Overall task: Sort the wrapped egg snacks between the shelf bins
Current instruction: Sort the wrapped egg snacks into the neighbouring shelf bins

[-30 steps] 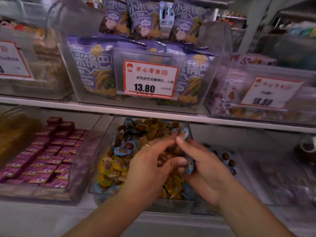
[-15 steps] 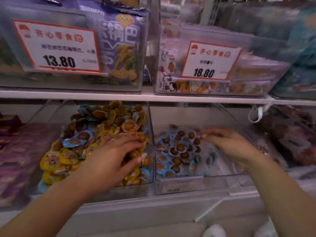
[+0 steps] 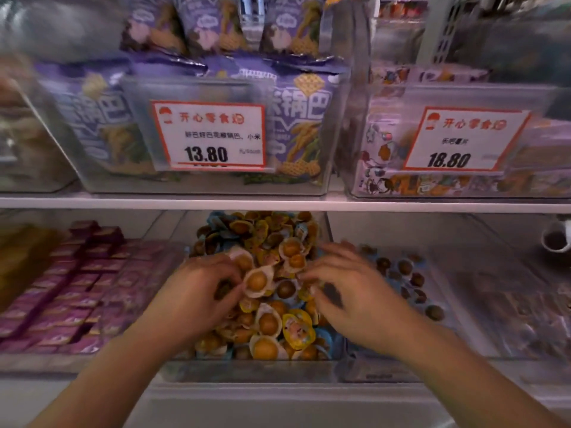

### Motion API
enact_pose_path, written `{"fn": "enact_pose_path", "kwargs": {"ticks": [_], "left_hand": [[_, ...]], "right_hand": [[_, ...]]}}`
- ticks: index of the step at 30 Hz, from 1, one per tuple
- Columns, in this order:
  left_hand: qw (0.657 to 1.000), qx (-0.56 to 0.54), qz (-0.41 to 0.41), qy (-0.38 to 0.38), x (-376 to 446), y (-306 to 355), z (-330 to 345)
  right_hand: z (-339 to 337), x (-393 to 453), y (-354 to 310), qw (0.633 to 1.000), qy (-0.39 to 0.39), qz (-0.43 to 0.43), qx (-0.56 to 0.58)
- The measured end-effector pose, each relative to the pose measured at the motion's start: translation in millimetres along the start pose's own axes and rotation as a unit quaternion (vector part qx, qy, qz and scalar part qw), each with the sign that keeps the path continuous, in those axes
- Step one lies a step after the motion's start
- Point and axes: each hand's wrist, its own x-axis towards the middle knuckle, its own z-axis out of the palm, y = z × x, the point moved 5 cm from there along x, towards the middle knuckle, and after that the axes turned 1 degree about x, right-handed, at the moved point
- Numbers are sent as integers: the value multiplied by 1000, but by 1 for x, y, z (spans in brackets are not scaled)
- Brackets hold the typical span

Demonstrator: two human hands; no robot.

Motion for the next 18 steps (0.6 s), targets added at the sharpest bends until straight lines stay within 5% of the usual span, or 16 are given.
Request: {"fn": "enact_pose_path", "kwargs": {"ticks": [8, 13, 18], "left_hand": [[990, 6, -124, 67, -11, -15, -6], [980, 89, -132, 115, -14, -7, -8], [998, 37, -50, -12, -13, 2, 13]], "right_hand": [[20, 23, -11, 977, -89, -34, -193], [46, 45, -18, 943, -167, -32, -287], [51, 51, -14, 933, -183, -6, -310]]}}
